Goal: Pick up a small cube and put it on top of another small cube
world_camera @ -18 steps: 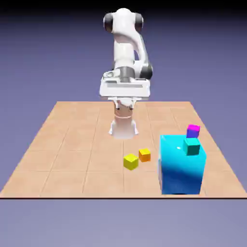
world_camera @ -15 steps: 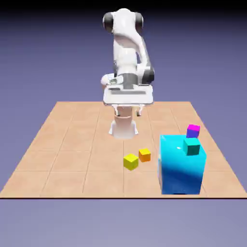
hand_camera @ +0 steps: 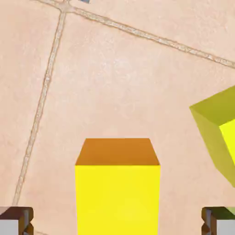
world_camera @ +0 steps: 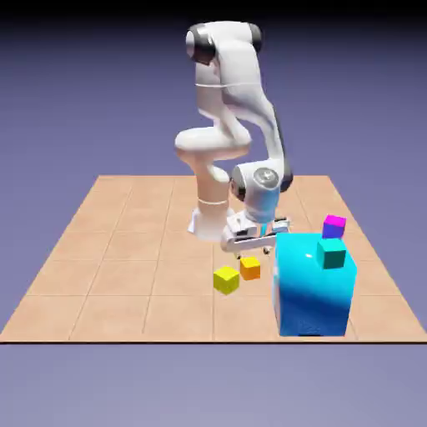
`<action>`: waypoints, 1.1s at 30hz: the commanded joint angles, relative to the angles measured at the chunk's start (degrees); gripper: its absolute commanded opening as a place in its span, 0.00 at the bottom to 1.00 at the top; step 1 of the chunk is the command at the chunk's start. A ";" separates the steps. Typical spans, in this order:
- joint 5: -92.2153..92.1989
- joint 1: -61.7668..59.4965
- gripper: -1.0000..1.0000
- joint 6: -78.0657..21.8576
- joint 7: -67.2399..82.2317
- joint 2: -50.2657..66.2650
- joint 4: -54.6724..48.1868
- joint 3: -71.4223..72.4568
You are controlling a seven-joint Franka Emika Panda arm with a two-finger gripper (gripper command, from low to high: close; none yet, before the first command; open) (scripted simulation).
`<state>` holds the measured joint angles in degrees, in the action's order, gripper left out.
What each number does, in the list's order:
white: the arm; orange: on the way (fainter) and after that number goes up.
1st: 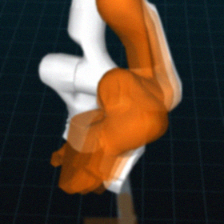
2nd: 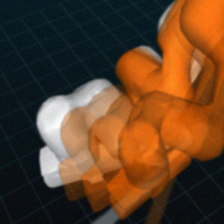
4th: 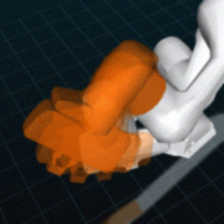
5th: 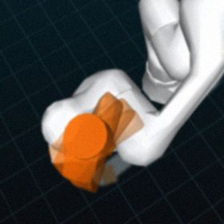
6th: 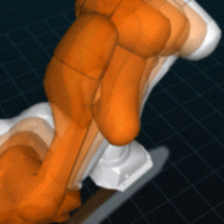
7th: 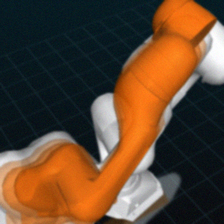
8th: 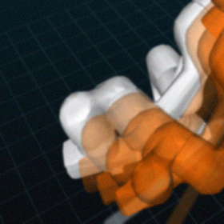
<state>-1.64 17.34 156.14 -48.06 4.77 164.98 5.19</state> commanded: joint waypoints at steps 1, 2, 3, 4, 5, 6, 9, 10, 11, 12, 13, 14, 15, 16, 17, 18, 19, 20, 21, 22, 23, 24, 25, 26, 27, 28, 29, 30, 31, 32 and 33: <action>0.32 0.23 0.50 2.02 -0.21 2.08 -0.05 -0.29; 0.63 0.44 0.50 4.04 -0.43 4.15 -0.10 -0.59; 0.95 0.66 0.50 6.06 -0.64 6.23 -0.15 -0.88; 1.10 0.76 0.50 7.05 -0.75 7.25 -0.18 -1.02; 1.10 0.76 0.00 7.05 -0.75 7.25 -0.18 -1.02; 1.10 0.76 0.00 7.05 -0.75 7.25 -0.18 -1.02; 0.16 0.12 0.00 1.00 -0.11 1.02 -0.03 -0.14; -0.16 -0.10 0.00 -1.02 0.11 -1.05 0.03 0.15; -0.47 -0.31 0.00 -3.04 0.32 -3.13 0.08 0.44; -0.79 -0.53 0.00 -5.06 0.53 -5.20 0.13 0.73; -1.10 -0.74 0.00 -7.08 0.75 -7.28 0.18 1.03; -1.26 -0.85 0.00 -8.07 0.85 -8.29 0.21 1.17; -1.26 -0.85 0.00 -8.07 0.85 -8.30 0.21 1.17; -3.18 0.53 0.00 -8.66 0.68 -7.22 0.05 3.25; -4.91 1.38 0.00 -9.51 0.03 -6.38 -0.48 5.32; -6.09 0.63 0.00 -11.14 -2.04 -6.24 -2.13 7.40; -7.27 -0.12 0.00 -12.77 -4.13 -6.10 -3.79 9.47; -8.44 -0.88 0.00 -14.40 -6.21 -5.96 -5.45 11.55; -9.62 -1.63 0.00 -16.03 -8.29 -5.83 -7.11 13.63; -10.79 -2.38 0.00 -17.66 -10.38 -5.69 -8.77 15.70; -11.97 -3.13 0.00 -19.29 -12.46 -5.55 -10.43 17.78; -13.15 -3.89 0.00 -20.92 -14.54 -5.41 -12.09 19.86; -14.32 -4.64 0.00 -22.55 -16.62 -5.27 -13.75 21.93; -15.50 -5.39 0.00 -24.18 -18.71 -5.13 -15.41 24.01; -16.67 -6.14 0.00 -25.81 -20.79 -5.00 -17.07 26.09; -17.66 -7.12 0.00 -27.46 -22.98 -4.99 -18.81 28.01; -18.11 -8.79 0.00 -29.17 -25.47 -5.39 -20.78 29.49; -18.55 -10.45 0.00 -30.88 -27.96 -5.78 -22.76 30.97; -18.99 -12.11 0.00 -32.60 -30.45 -6.18 -24.73 32.44; -19.43 -13.77 0.00 -34.31 -32.94 -6.58 -26.71 33.92; -19.87 -15.44 0.00 -36.02 -35.43 -6.97 -28.69 35.39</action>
<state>-21.67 1.59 120.17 -83.42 -2.21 136.29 40.58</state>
